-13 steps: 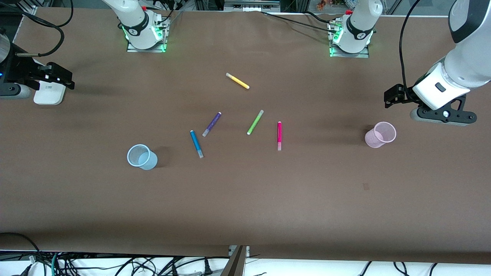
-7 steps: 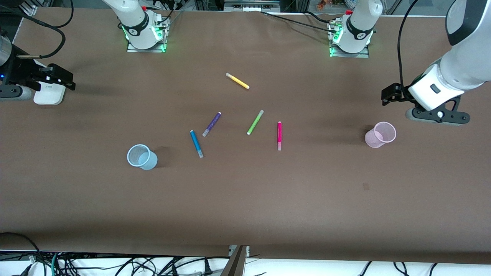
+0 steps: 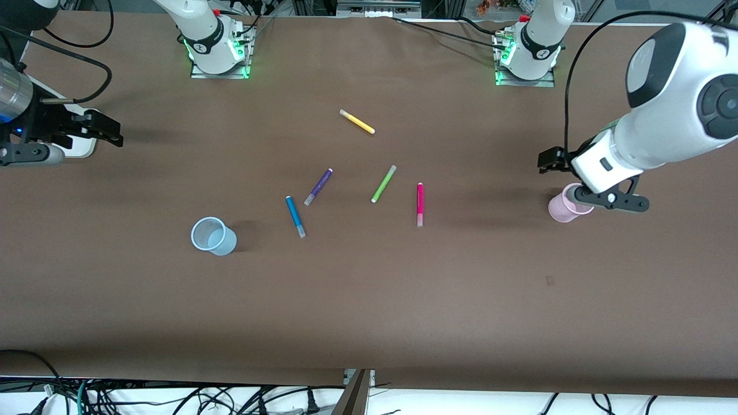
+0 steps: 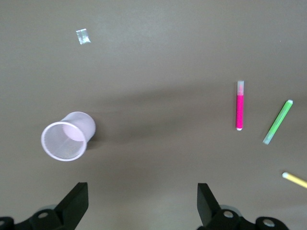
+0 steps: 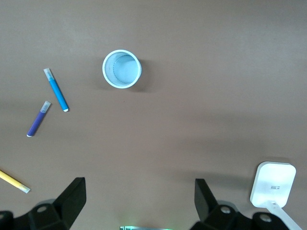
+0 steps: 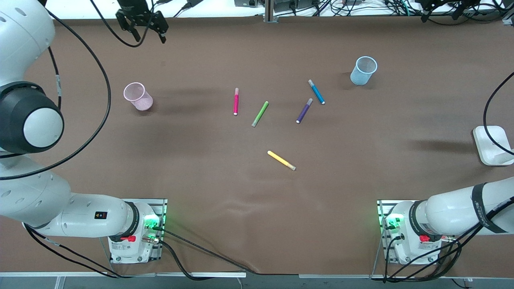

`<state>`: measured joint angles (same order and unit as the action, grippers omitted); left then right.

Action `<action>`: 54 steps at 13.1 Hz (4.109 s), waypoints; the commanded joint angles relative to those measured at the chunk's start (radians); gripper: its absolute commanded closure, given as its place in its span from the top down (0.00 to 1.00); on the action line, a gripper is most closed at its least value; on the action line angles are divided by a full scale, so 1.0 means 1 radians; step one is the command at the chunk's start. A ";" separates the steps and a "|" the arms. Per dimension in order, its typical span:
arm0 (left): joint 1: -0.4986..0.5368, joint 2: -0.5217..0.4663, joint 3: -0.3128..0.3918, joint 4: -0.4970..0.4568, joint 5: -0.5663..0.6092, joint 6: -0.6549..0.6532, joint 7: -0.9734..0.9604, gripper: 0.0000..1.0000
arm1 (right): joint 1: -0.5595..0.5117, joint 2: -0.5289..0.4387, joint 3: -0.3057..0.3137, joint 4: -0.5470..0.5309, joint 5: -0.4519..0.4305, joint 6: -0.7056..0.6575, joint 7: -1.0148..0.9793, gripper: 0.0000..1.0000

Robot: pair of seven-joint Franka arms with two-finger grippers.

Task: Place pink and blue markers in matching cups
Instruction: 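Reach the left gripper to the pink marker while the right gripper reaches the blue marker, then grasp the pink marker with the left gripper while the right gripper grasps the blue marker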

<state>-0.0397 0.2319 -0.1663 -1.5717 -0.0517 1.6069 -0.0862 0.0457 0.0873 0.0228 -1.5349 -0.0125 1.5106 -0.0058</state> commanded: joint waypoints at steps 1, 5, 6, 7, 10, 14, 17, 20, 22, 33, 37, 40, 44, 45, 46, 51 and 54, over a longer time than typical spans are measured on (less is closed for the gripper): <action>-0.032 0.050 -0.024 0.021 -0.014 0.037 -0.105 1.00 | 0.023 0.044 0.000 0.025 0.016 -0.004 -0.003 1.00; -0.121 0.147 -0.025 0.025 -0.010 0.115 -0.191 1.00 | 0.109 0.095 0.000 0.024 -0.001 0.002 -0.005 1.00; -0.146 0.167 -0.025 0.025 -0.010 0.148 -0.217 1.00 | 0.124 0.104 0.000 0.024 0.000 0.019 -0.003 1.00; -0.163 0.187 -0.025 0.025 -0.010 0.174 -0.239 1.00 | 0.138 0.114 0.000 0.024 0.000 0.037 0.000 1.00; -0.228 0.263 -0.025 0.022 -0.004 0.260 -0.294 1.00 | 0.186 0.185 0.000 0.022 -0.001 0.120 0.009 1.00; -0.301 0.369 -0.024 0.018 0.000 0.384 -0.363 1.00 | 0.227 0.296 0.002 0.025 0.012 0.215 0.012 1.00; -0.327 0.409 -0.024 -0.022 0.001 0.482 -0.395 1.00 | 0.278 0.365 0.000 0.025 0.013 0.290 0.012 1.00; -0.338 0.434 -0.024 -0.042 0.004 0.513 -0.395 1.00 | 0.316 0.458 0.000 0.025 0.011 0.390 0.012 1.00; -0.341 0.443 -0.024 -0.059 0.004 0.530 -0.395 1.00 | 0.327 0.515 0.000 0.025 0.014 0.482 0.013 1.00; -0.379 0.483 -0.021 -0.133 0.004 0.688 -0.437 1.00 | 0.382 0.673 0.000 0.025 0.059 0.707 0.015 1.00; -0.381 0.484 -0.019 -0.133 0.024 0.691 -0.437 0.77 | 0.388 0.704 0.000 0.025 0.055 0.720 0.012 1.00; -0.376 0.486 -0.021 -0.133 0.061 0.694 -0.437 0.28 | 0.414 0.724 0.000 0.025 0.055 0.764 0.012 1.00; -0.373 0.469 -0.022 -0.128 0.061 0.694 -0.438 0.00 | 0.418 0.726 0.000 0.025 0.051 0.769 0.050 0.87; -0.370 0.454 -0.022 -0.128 0.061 0.688 -0.438 0.00 | 0.418 0.726 0.000 0.025 0.049 0.769 0.049 0.74; -0.367 0.433 -0.024 -0.129 0.059 0.674 -0.447 0.00 | 0.418 0.724 0.000 0.025 0.052 0.769 0.050 0.53; -0.293 0.235 -0.027 -0.113 0.047 0.388 -0.440 0.00 | 0.418 0.721 0.000 0.025 0.045 0.769 0.049 0.15; -0.261 0.137 -0.024 -0.111 0.047 0.263 -0.342 0.00 | 0.408 0.694 -0.007 0.053 0.045 0.764 0.009 0.13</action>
<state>-0.3228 0.4347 -0.1883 -1.6586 -0.0063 1.9258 -0.5052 0.4581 0.8013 0.0221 -1.5136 0.0271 2.2815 0.0307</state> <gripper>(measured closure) 0.819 0.833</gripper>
